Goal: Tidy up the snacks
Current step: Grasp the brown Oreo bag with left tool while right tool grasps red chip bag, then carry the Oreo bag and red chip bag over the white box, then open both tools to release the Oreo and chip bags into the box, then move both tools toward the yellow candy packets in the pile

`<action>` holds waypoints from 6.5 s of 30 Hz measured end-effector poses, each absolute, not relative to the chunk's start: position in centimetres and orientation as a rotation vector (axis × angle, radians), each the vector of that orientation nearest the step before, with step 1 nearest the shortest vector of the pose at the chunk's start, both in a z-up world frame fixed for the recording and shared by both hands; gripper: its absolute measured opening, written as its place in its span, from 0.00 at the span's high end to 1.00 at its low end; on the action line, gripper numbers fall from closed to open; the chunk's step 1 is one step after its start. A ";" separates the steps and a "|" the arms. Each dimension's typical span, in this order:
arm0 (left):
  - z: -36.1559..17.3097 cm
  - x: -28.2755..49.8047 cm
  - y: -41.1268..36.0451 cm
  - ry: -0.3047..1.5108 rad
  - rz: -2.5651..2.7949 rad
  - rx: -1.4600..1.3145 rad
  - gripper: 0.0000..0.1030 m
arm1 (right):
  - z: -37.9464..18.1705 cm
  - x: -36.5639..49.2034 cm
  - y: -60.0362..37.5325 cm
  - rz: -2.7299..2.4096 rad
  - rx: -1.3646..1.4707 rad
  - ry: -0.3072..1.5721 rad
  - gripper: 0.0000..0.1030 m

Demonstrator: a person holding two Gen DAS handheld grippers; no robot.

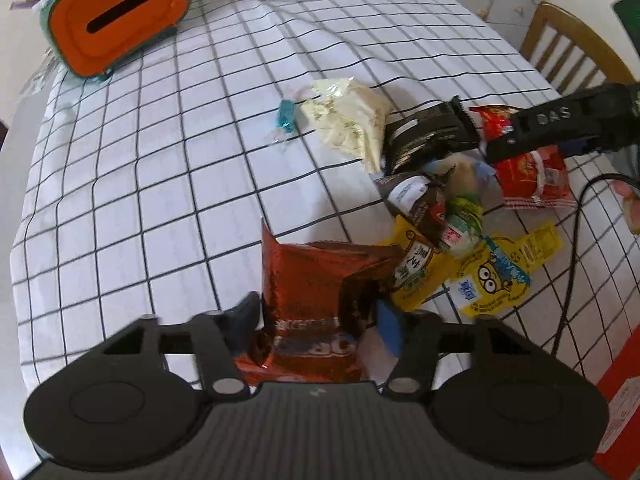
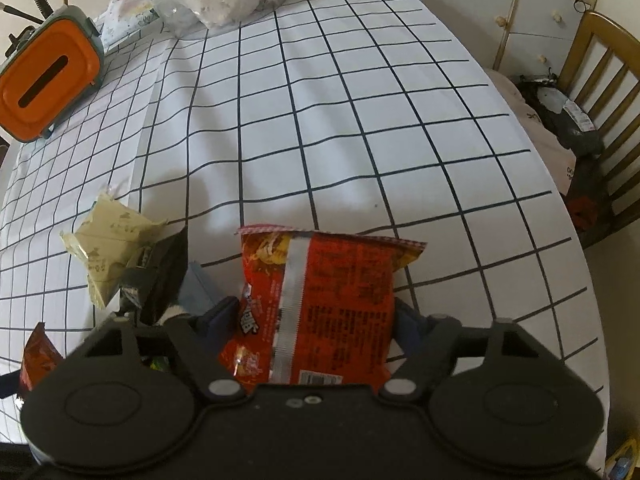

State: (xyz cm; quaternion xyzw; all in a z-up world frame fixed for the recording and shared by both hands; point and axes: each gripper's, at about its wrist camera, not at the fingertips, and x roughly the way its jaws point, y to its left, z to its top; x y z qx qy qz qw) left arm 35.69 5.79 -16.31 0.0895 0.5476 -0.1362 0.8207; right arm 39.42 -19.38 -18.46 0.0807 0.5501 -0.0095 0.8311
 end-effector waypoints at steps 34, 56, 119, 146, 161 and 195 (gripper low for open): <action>-4.9 29.7 4.9 1.077 -0.196 -0.031 0.52 | -5.8 30.2 -21.7 0.194 0.153 0.999 0.30; -2.7 18.4 -0.8 1.232 -0.191 -0.235 0.52 | -2.1 17.7 -23.0 0.355 0.051 1.014 0.30; -15.3 16.2 -5.2 1.570 0.004 -0.152 0.43 | -13.6 10.0 -17.8 0.529 -0.358 1.236 0.29; -3.0 14.3 -4.2 1.121 -0.098 -0.002 0.24 | -2.6 12.3 -21.3 0.608 -0.175 0.997 0.14; -0.5 19.2 0.3 0.994 -0.031 -0.032 0.19 | -0.3 17.5 -20.0 0.635 -0.147 0.878 0.02; -14.5 38.4 1.1 1.353 -0.037 -0.057 0.19 | -12.7 33.5 -13.4 0.642 -0.291 1.193 0.13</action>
